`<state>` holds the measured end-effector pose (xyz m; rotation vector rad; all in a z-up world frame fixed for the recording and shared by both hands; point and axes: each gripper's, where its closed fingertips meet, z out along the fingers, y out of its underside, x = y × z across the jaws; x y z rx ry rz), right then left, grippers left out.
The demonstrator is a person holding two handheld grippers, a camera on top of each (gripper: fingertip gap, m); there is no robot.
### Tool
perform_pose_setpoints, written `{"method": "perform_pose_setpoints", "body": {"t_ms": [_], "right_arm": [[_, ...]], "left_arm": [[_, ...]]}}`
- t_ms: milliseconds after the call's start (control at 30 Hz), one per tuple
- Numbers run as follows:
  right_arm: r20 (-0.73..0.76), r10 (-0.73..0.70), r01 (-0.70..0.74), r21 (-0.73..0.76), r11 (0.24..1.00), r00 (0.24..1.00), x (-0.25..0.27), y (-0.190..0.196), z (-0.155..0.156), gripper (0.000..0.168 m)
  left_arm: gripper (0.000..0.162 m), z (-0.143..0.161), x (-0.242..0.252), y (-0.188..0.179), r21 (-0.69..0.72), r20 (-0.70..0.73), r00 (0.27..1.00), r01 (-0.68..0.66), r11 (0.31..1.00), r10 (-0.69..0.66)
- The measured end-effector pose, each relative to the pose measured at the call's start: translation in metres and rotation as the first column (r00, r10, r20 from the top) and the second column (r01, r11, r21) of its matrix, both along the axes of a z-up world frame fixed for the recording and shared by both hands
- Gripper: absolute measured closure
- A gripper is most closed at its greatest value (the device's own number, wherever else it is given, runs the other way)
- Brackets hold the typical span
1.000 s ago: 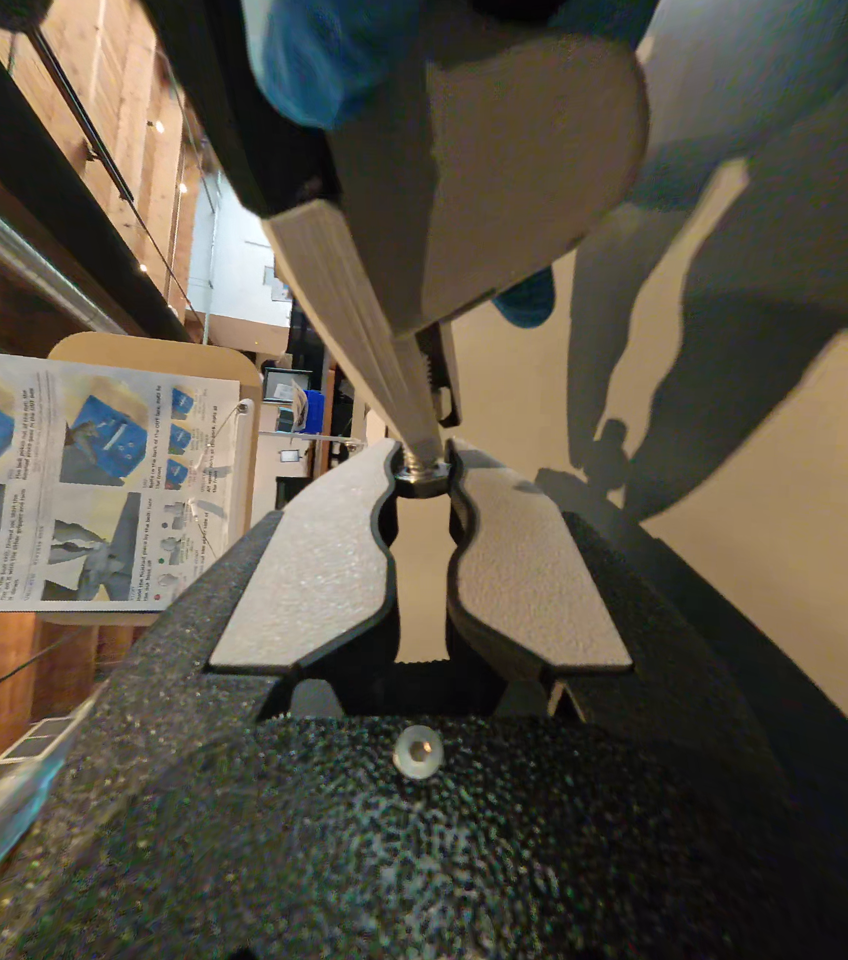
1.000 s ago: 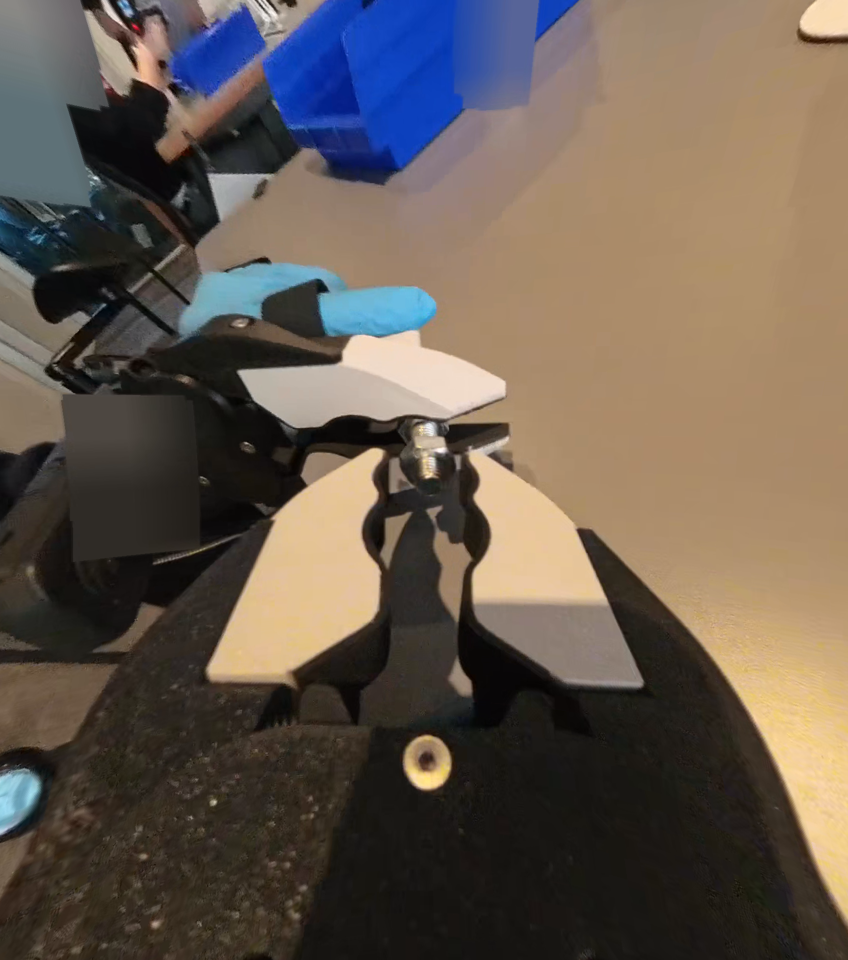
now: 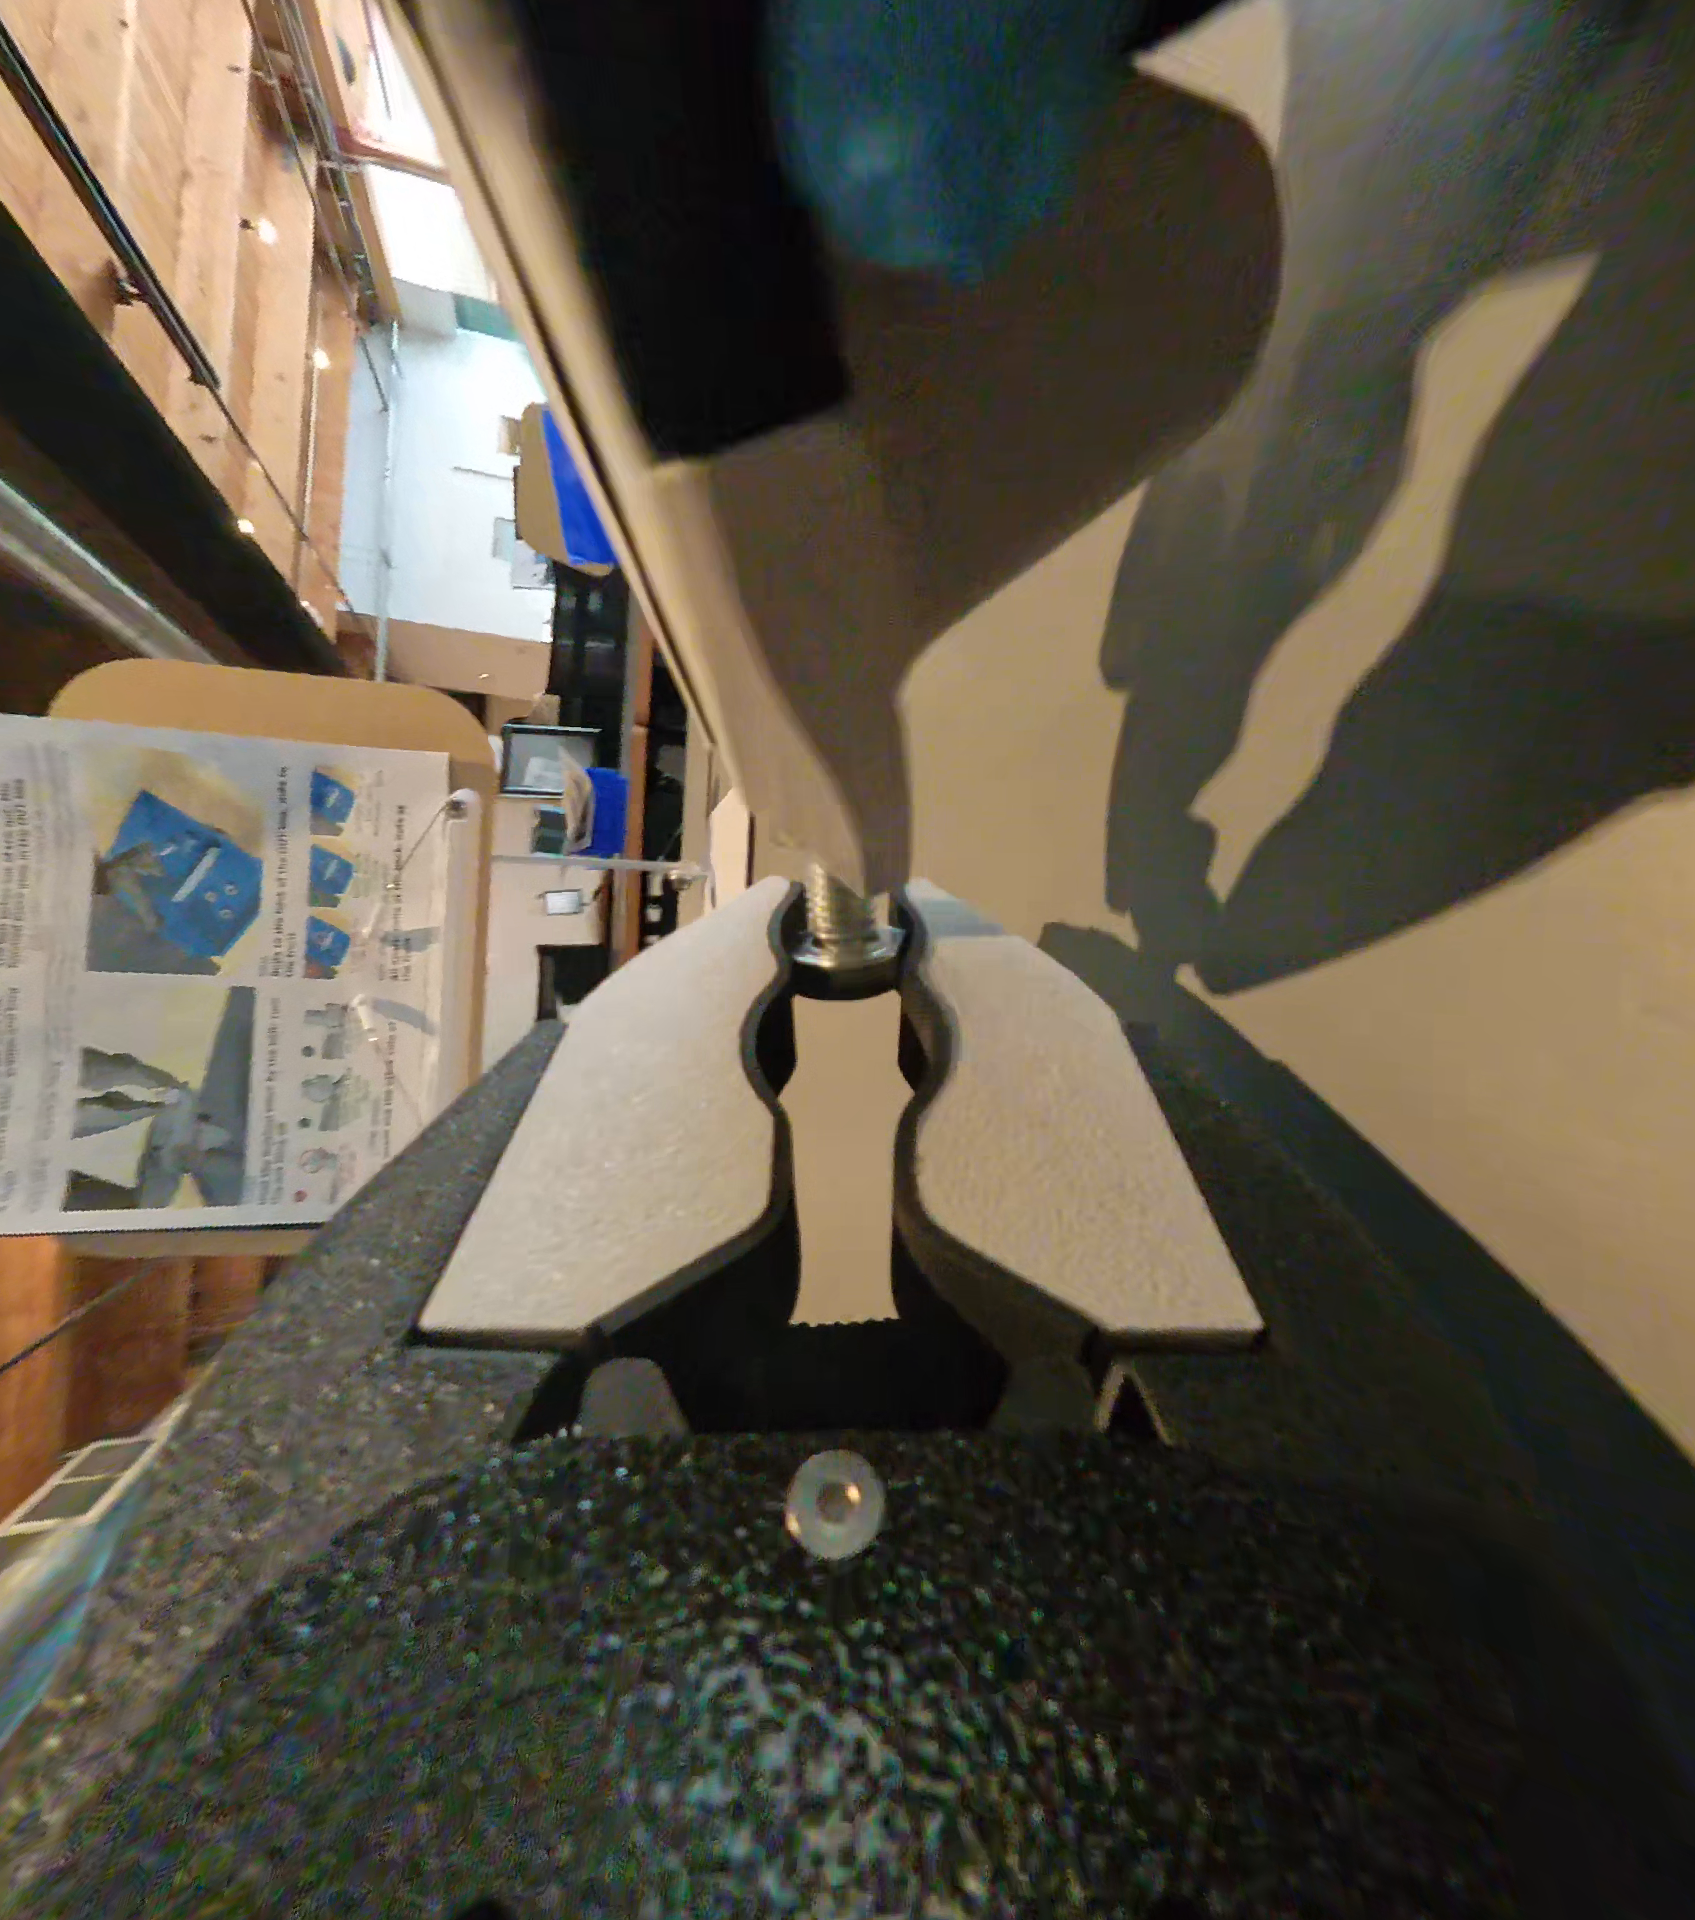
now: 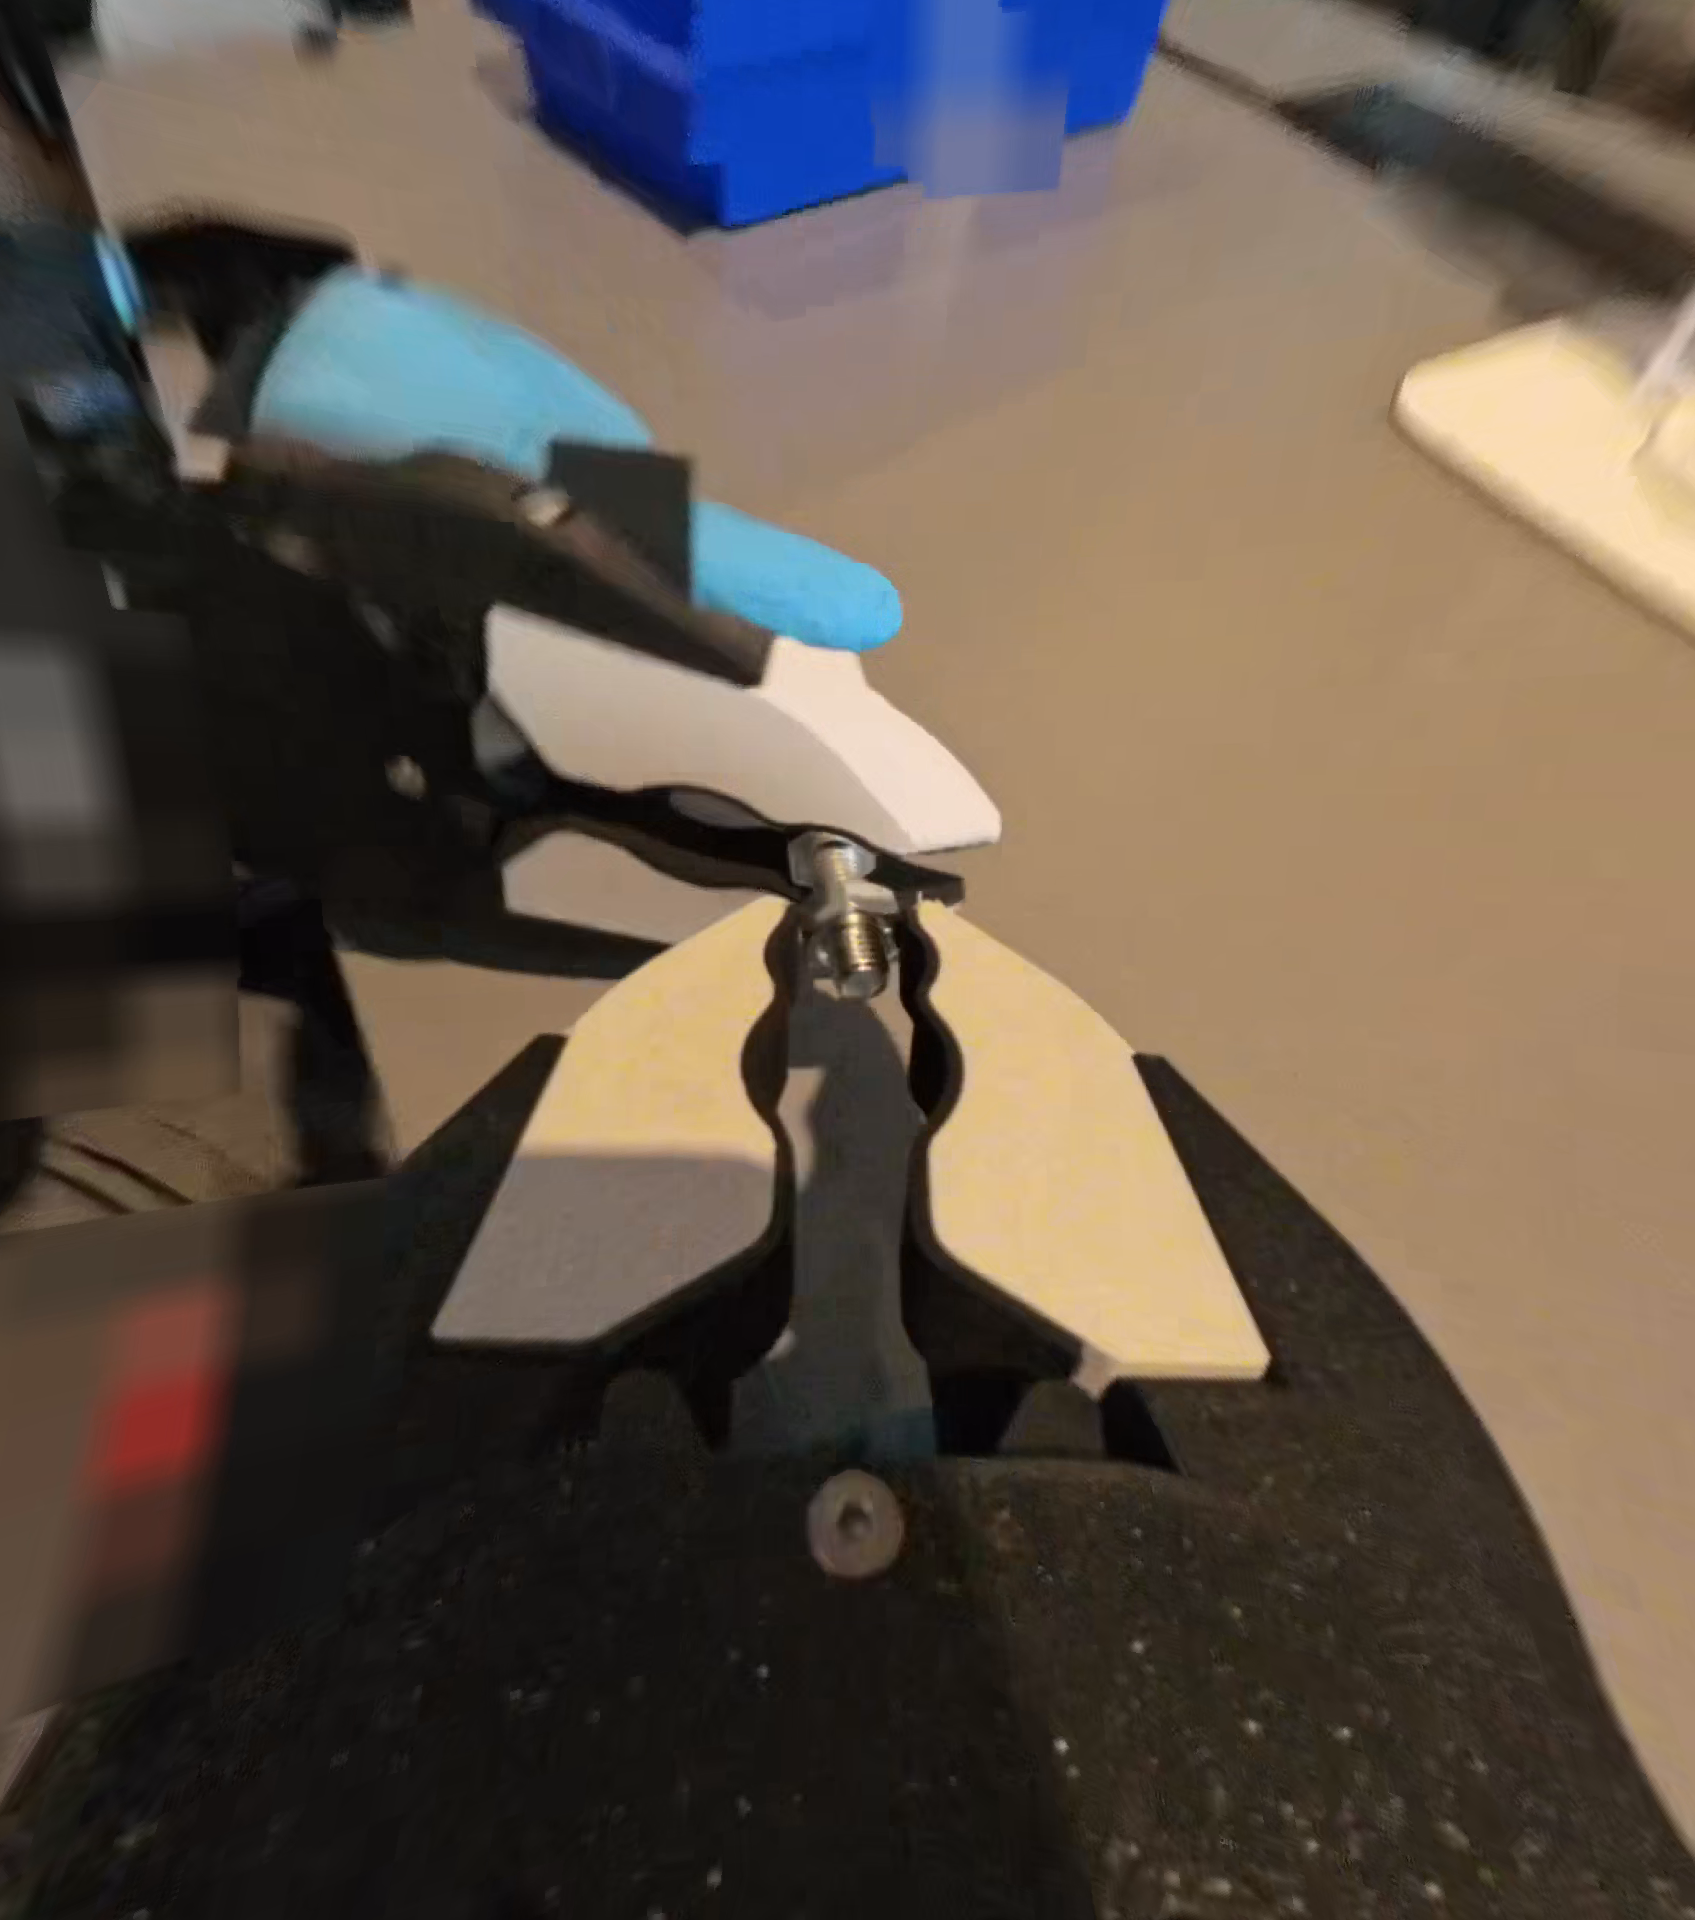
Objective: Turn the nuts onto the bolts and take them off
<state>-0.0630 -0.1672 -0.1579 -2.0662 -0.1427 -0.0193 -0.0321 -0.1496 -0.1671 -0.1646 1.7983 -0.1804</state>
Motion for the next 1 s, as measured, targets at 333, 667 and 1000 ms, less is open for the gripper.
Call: {"method": "perform_pose_setpoints", "body": {"t_ms": [333,667,1000], "right_arm": [[-0.347,0.027,0.008,0.097,0.995,0.938,0.003,0.001,0.016,0.131],[0.505,0.135,-0.211,0.096,0.973,0.852,0.002,-0.007,0.017,0.133],[0.521,0.162,-0.229,0.065,0.971,0.838,-0.001,-0.006,0.010,0.149]], "left_arm": [[0.147,0.003,0.000,-0.001,-0.114,-0.021,1.000,0.012,0.993,-0.015],[0.147,0.002,-0.002,-0.004,-0.244,-0.072,0.996,0.042,0.969,-0.061],[0.147,0.001,-0.004,-0.012,-0.224,-0.072,0.992,0.084,0.971,-0.102]]}}
